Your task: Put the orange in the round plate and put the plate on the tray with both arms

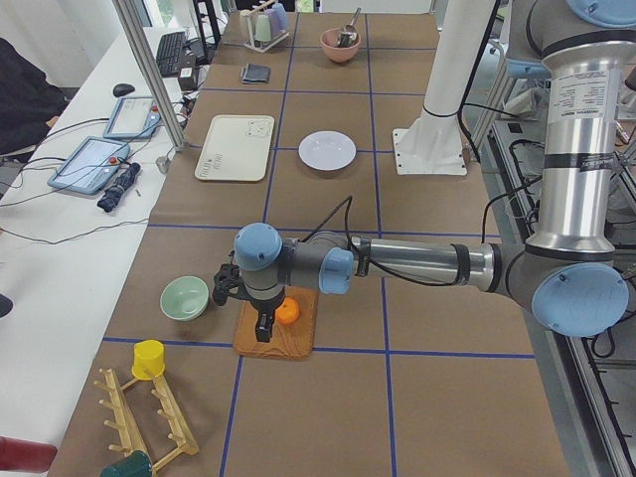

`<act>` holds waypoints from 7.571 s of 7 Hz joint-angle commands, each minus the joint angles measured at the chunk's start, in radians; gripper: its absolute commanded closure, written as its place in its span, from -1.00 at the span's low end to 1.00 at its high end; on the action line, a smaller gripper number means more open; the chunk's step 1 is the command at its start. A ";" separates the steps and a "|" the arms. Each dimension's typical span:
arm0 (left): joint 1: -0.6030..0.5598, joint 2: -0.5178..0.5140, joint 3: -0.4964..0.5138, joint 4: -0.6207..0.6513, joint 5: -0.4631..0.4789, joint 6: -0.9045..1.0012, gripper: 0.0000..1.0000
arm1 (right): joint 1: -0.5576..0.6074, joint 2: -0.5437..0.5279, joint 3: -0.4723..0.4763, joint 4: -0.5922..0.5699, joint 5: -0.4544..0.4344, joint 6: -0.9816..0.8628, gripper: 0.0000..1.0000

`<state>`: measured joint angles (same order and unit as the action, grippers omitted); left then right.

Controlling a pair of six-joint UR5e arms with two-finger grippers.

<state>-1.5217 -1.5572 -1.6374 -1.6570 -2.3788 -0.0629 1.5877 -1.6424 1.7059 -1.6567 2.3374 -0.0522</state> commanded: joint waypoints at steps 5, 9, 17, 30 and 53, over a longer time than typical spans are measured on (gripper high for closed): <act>0.124 -0.070 0.017 -0.035 0.000 -0.061 -0.97 | -0.032 0.015 0.006 0.000 -0.009 -0.001 -1.00; 0.257 -0.073 0.155 -0.271 0.007 -0.353 -0.97 | -0.052 0.013 0.003 -0.006 -0.009 0.000 -1.00; 0.374 -0.078 0.232 -0.282 0.061 -0.342 -0.94 | -0.055 0.013 0.003 -0.006 -0.009 0.000 -1.00; 0.892 -0.756 0.017 0.108 0.205 -1.294 1.00 | -0.469 0.255 0.000 0.587 0.028 1.036 -1.00; 0.548 -0.469 -0.002 -0.105 0.440 -1.026 -0.98 | -1.207 0.472 -0.204 1.296 -0.633 1.826 -1.00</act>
<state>-0.9645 -2.0439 -1.6390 -1.7612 -1.9377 -1.0905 0.4091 -1.1730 1.5028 -0.3643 1.7305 1.7712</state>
